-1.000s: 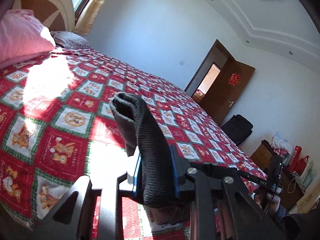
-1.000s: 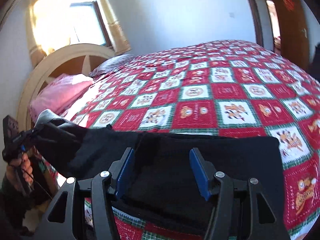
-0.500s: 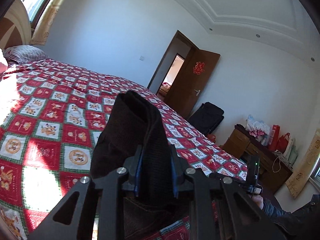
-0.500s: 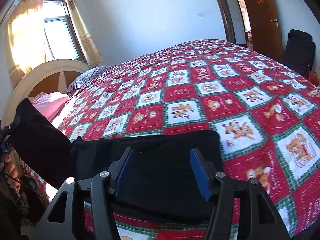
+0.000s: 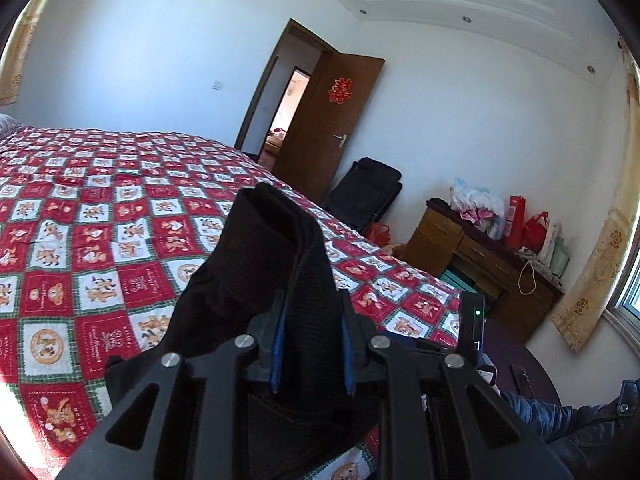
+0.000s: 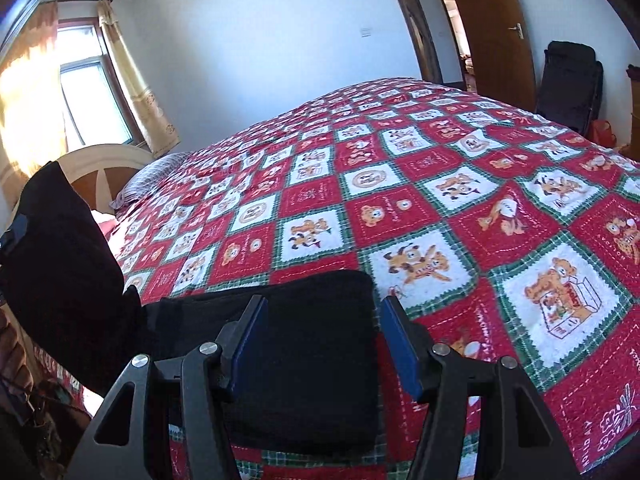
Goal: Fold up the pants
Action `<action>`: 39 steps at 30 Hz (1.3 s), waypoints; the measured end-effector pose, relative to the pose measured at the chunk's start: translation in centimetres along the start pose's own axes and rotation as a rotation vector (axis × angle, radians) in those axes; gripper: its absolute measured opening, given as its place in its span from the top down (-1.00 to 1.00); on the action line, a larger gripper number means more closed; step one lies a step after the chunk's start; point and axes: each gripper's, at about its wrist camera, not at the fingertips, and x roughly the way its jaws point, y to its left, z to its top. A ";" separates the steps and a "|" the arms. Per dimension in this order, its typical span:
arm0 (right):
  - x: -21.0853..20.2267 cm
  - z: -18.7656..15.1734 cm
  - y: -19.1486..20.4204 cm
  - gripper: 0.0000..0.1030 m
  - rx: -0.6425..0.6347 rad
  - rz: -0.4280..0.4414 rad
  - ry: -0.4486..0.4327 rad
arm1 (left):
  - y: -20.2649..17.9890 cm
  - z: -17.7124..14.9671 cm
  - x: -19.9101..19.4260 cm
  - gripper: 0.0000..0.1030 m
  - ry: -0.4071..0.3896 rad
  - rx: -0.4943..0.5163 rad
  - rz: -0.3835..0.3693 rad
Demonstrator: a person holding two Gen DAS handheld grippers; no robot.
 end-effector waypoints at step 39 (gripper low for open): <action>1.6 -0.3 2.0 -0.34 -0.007 0.084 0.126 | 2.5 -7.8 2.4 -0.78 0.065 0.001 0.342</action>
